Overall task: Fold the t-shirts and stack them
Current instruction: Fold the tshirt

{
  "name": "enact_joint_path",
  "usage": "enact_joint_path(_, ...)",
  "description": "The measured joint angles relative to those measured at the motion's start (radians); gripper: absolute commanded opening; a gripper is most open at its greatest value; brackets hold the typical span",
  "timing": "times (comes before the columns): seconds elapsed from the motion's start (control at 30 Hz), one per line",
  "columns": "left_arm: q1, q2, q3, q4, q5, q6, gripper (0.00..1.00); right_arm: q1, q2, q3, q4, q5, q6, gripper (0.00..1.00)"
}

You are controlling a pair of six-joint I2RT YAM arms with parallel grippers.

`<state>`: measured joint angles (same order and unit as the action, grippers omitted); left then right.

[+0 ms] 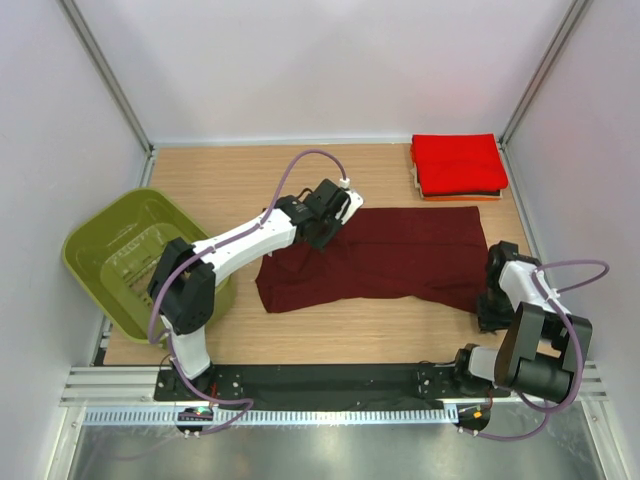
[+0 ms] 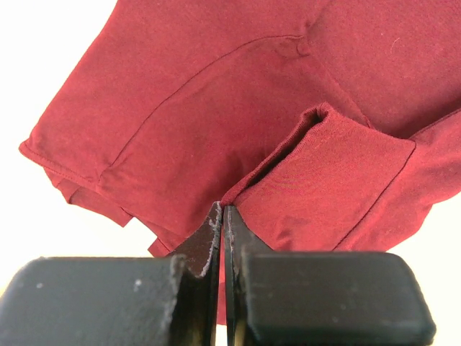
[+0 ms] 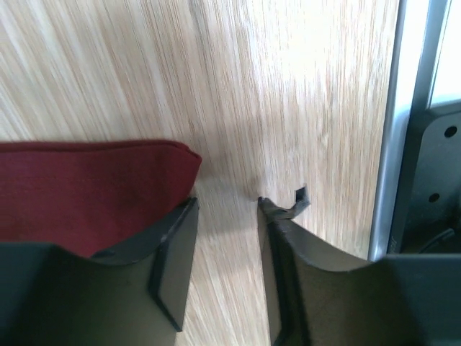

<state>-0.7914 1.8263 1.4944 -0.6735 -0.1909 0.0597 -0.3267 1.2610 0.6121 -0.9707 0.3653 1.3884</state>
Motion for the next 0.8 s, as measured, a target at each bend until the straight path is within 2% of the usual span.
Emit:
enact_joint_path(0.1,0.000,0.000,0.000,-0.001,0.000,0.000,0.00,-0.005,0.000,0.000,0.010,0.032,-0.001,0.36)
enact_joint_path(0.13,0.000,0.000,0.000,-0.001,0.000,0.000,0.00,-0.006,0.000,0.000,0.010,0.042,-0.002,0.22)
enact_joint_path(0.2,0.000,0.000,0.000,-0.003,0.000,0.000,0.00,-0.010,0.000,0.000,0.009,0.060,-0.015,0.03)
enact_joint_path(0.23,0.000,0.000,0.000,-0.005,0.000,0.000,0.00,-0.010,0.000,0.000,0.009,0.069,-0.023,0.01)
enact_joint_path(0.4,-0.009,0.000,0.000,-0.026,-0.023,0.002,0.00,-0.011,-0.011,0.039,-0.032,0.113,-0.075,0.01)
enact_joint_path(0.8,-0.025,-0.008,0.010,-0.043,-0.135,0.050,0.00,0.006,0.014,0.326,-0.059,0.142,-0.282,0.01)
